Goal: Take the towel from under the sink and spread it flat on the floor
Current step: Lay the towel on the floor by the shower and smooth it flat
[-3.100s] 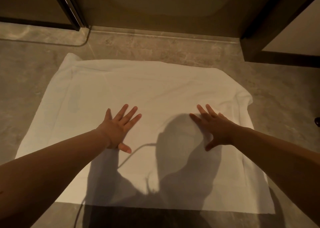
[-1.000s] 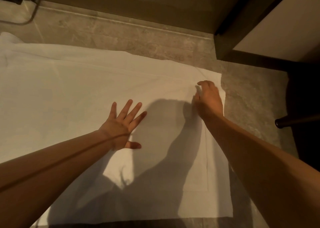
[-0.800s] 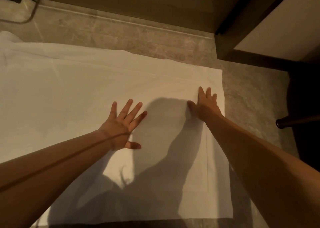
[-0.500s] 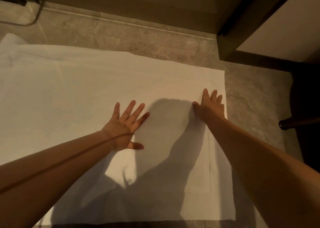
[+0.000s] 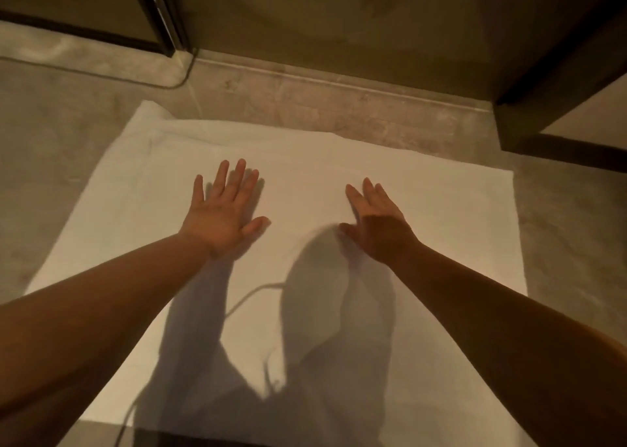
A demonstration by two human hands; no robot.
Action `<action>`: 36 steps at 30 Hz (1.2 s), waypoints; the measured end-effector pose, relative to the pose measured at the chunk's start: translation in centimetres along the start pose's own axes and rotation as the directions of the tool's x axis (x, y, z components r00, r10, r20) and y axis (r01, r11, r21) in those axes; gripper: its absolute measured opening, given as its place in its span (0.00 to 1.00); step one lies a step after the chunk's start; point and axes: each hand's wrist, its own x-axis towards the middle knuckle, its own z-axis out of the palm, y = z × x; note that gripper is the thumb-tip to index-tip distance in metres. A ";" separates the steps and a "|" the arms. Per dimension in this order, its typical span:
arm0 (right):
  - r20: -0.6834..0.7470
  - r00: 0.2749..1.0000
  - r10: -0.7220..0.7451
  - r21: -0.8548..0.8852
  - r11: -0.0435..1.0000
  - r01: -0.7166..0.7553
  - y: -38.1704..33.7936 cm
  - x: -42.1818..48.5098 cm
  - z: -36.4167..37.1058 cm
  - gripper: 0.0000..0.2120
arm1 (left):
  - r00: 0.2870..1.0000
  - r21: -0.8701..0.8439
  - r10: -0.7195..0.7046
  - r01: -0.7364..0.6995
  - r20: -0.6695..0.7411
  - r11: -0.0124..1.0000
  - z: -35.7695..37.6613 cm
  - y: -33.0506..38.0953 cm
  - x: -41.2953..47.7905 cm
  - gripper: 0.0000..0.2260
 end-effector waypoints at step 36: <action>0.188 0.982 0.015 -0.065 0.998 -0.003 -7.5 1.2 3.8 0.40 | 0.925 -0.140 -0.225 0.278 0.307 0.950 -0.8 -12.0 4.4 0.59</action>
